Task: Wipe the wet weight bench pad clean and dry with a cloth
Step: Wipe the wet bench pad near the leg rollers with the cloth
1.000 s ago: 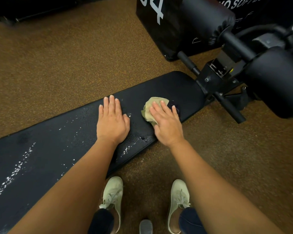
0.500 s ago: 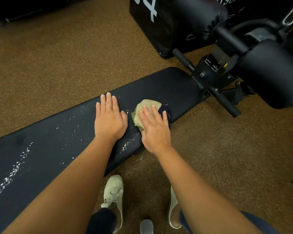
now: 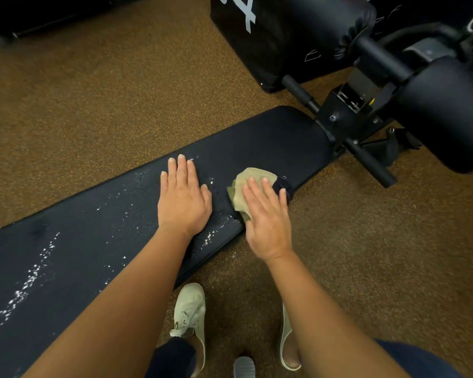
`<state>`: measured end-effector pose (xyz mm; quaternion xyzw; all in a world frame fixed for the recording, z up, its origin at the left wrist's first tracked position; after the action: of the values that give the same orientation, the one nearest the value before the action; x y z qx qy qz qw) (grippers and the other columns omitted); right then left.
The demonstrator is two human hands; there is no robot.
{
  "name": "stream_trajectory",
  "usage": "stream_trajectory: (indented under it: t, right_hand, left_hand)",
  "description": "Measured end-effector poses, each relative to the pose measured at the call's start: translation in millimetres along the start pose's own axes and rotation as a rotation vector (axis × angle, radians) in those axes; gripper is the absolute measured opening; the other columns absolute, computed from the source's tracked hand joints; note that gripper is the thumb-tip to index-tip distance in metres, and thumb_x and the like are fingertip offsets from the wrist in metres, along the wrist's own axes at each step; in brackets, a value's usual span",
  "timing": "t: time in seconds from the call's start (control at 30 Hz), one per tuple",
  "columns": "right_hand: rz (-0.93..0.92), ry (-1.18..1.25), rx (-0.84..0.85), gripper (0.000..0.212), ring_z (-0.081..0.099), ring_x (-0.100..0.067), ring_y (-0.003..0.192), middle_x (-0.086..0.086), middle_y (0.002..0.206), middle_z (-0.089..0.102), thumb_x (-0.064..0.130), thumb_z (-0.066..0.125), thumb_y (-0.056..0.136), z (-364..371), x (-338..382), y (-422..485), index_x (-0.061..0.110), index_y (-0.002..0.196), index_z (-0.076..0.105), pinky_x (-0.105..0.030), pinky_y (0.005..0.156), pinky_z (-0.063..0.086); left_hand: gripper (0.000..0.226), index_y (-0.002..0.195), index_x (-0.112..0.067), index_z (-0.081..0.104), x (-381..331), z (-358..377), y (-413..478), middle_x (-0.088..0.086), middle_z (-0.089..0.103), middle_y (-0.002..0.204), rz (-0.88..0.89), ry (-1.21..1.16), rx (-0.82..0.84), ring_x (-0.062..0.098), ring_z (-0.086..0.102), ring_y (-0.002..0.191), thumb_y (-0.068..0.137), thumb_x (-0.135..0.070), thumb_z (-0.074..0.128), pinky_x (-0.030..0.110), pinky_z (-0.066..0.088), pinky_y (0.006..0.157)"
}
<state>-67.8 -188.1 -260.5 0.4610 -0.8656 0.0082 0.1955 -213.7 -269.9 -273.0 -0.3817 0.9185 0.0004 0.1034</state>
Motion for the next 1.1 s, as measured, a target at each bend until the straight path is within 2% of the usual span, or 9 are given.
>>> stream_trajectory:
  t: [0.17, 0.33, 0.5, 0.6, 0.67, 0.77, 0.9, 1.0, 1.1]
  right_hand:
    - [0.266, 0.002, -0.034, 0.064, 0.015, -0.028, 0.145, -0.002, 0.154, 0.029, 0.016, 0.057, 0.082, 1, 0, 14, 0.014, 0.143, 0.039, -0.057, 0.115, 0.003]
    - [0.300, 0.147, -0.069, 0.070, 0.007, -0.024, 0.146, -0.001, 0.156, 0.024, 0.006, 0.058, 0.080, 7, 12, -7, 0.013, 0.145, 0.035, -0.058, 0.112, -0.004]
    - [0.536, 0.301, -0.165, 0.065, 0.006, -0.023, 0.146, -0.001, 0.157, 0.022, 0.001, 0.051, 0.085, -3, -25, 13, 0.011, 0.147, 0.031, -0.056, 0.115, 0.011]
    - [0.483, 0.244, -0.166, 0.067, 0.006, -0.028, 0.146, -0.007, 0.157, 0.019, 0.006, 0.055, 0.085, 2, -8, 4, 0.007, 0.147, 0.030, -0.054, 0.115, 0.016]
    - [0.436, 0.220, -0.146, 0.066, 0.003, -0.033, 0.145, -0.015, 0.158, 0.011, 0.014, 0.053, 0.084, 7, -2, -6, 0.004, 0.146, 0.031, -0.051, 0.117, 0.014]
    - [0.510, 0.139, -0.116, 0.064, -0.002, -0.039, 0.143, -0.024, 0.157, -0.002, 0.025, 0.047, 0.086, 2, -28, 5, 0.006, 0.146, 0.033, -0.054, 0.116, 0.013]
    - [0.554, -0.048, -0.001, 0.061, -0.005, -0.040, 0.143, -0.021, 0.157, 0.001, 0.045, 0.038, 0.096, -2, -36, 23, 0.016, 0.148, 0.027, -0.065, 0.109, 0.019]
    - [0.448, -0.057, 0.038, 0.061, -0.005, -0.039, 0.144, -0.019, 0.158, 0.002, 0.049, 0.033, 0.096, 6, -17, 12, 0.019, 0.149, 0.025, -0.063, 0.110, 0.014]
    - [0.446, -0.067, 0.018, 0.058, -0.006, -0.039, 0.144, -0.017, 0.158, 0.000, 0.050, 0.030, 0.097, 2, -30, 12, 0.022, 0.148, 0.029, -0.060, 0.112, 0.012]
  left_hand:
    - [0.063, 0.151, -0.002, 0.005, 0, 2, 0, 0.015, -0.002, 0.160, -0.004, 0.012, -0.004, 0.029, -0.008, 0.147, 0.100, -0.036, 0.018, 0.044, -0.001, 0.120]
    - [0.069, 0.151, -0.002, 0.007, -1, -1, -1, 0.015, 0.002, 0.160, 0.004, 0.006, -0.016, 0.029, -0.005, 0.147, 0.094, -0.040, 0.011, 0.044, 0.001, 0.120]
    - [0.062, 0.151, -0.001, 0.008, -1, 0, -1, 0.016, 0.002, 0.160, -0.002, 0.003, -0.014, 0.030, -0.005, 0.147, 0.100, -0.035, 0.021, 0.045, 0.001, 0.120]
    - [0.062, 0.151, -0.002, 0.007, -2, -2, -2, 0.016, 0.001, 0.160, 0.000, 0.006, -0.017, 0.030, -0.006, 0.147, 0.100, -0.034, 0.023, 0.044, 0.000, 0.120]
    - [0.062, 0.151, -0.002, 0.006, -1, -1, -2, 0.015, 0.000, 0.160, -0.002, 0.008, -0.010, 0.029, -0.007, 0.147, 0.100, -0.035, 0.022, 0.044, -0.001, 0.120]
    - [0.062, 0.151, -0.003, 0.005, -1, -1, -2, 0.015, -0.001, 0.160, 0.006, 0.014, -0.004, 0.029, -0.008, 0.147, 0.100, -0.035, 0.021, 0.043, -0.001, 0.120]
    - [0.063, 0.151, -0.003, 0.005, -1, -1, -2, 0.014, -0.002, 0.160, -0.001, 0.015, -0.004, 0.029, -0.008, 0.147, 0.100, -0.036, 0.020, 0.044, -0.001, 0.120]
    - [0.063, 0.151, -0.003, 0.005, -1, -2, -2, 0.014, -0.001, 0.160, -0.004, 0.017, -0.009, 0.028, -0.008, 0.147, 0.100, -0.036, 0.020, 0.043, -0.001, 0.120]
    - [0.063, 0.151, -0.003, 0.005, -1, -3, -3, 0.014, -0.002, 0.160, 0.002, 0.008, -0.001, 0.028, -0.008, 0.147, 0.100, -0.036, 0.020, 0.043, -0.002, 0.120]
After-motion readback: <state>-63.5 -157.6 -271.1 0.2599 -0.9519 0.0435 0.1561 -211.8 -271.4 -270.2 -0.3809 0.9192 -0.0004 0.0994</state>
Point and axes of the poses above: each hand's wrist, its own y-axis towards the middle knuckle, its own z-axis out of the palm, x = y × z, the point moved 10 cm from there along y, towards the middle knuckle
